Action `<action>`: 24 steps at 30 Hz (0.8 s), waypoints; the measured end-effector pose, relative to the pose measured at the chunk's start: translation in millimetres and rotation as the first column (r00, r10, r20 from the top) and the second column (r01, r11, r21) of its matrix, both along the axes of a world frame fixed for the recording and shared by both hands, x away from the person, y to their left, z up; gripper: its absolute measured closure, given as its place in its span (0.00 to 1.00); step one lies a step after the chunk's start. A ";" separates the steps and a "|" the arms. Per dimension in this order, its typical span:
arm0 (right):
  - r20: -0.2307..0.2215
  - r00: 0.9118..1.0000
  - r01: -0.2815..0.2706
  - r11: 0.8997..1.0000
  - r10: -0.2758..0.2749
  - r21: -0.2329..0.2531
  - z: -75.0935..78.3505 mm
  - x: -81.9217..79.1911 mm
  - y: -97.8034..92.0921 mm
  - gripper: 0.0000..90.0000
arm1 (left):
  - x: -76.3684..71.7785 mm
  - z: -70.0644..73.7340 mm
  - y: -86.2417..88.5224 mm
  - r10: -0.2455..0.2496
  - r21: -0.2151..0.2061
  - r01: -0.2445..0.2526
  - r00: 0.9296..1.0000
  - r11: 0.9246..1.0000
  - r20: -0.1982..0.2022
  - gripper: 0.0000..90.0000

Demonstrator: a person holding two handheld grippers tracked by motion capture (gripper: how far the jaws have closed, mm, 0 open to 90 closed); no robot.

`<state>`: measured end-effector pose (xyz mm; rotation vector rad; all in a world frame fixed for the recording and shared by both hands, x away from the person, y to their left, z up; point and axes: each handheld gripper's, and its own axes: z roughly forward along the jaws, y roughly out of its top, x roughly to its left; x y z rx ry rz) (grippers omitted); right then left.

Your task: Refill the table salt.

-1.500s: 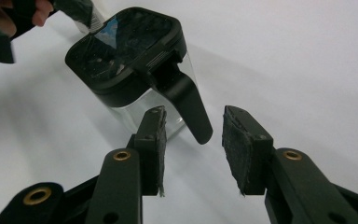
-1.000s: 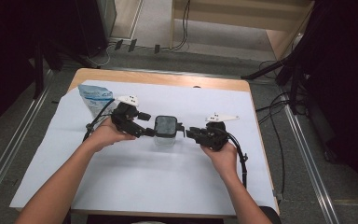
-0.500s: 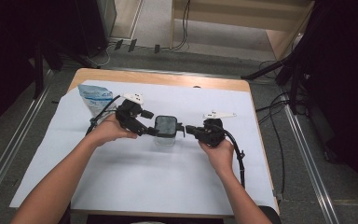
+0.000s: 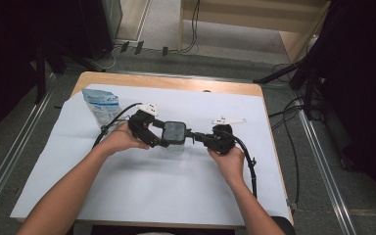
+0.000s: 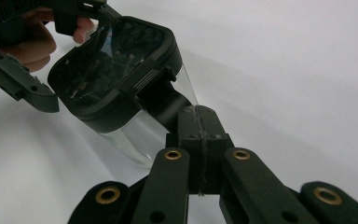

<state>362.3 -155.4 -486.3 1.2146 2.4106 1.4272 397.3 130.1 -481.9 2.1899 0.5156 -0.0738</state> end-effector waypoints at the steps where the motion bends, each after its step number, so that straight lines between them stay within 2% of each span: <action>1: -0.001 1.000 0.001 1.000 -0.001 0.001 -0.1 0.0 0.1 1.00 | 0.3 -1.5 -1.0 -0.002 0.000 0.002 1.000 1.000 0.000 0.13; 6: -0.003 1.000 0.004 1.000 -0.004 0.001 -0.5 -0.2 0.1 1.00 | 1.7 -6.0 -3.2 -0.014 -0.003 0.014 1.000 1.000 0.005 0.13; 9: -0.003 1.000 0.004 1.000 -0.004 0.002 -0.7 0.0 0.0 1.00 | 0.6 -4.5 -3.0 -0.015 0.005 0.015 1.000 1.000 0.019 0.13; 16: -0.004 1.000 0.004 1.000 -0.004 -0.002 -1.1 0.3 -0.2 1.00 | 0.1 0.5 0.7 -0.012 -0.021 0.012 1.000 1.000 0.026 0.15; 24: -0.003 1.000 -0.002 1.000 0.002 -0.004 -1.3 0.8 -0.3 1.00 | -0.9 5.4 3.8 -0.015 -0.021 0.016 0.999 1.000 0.039 0.17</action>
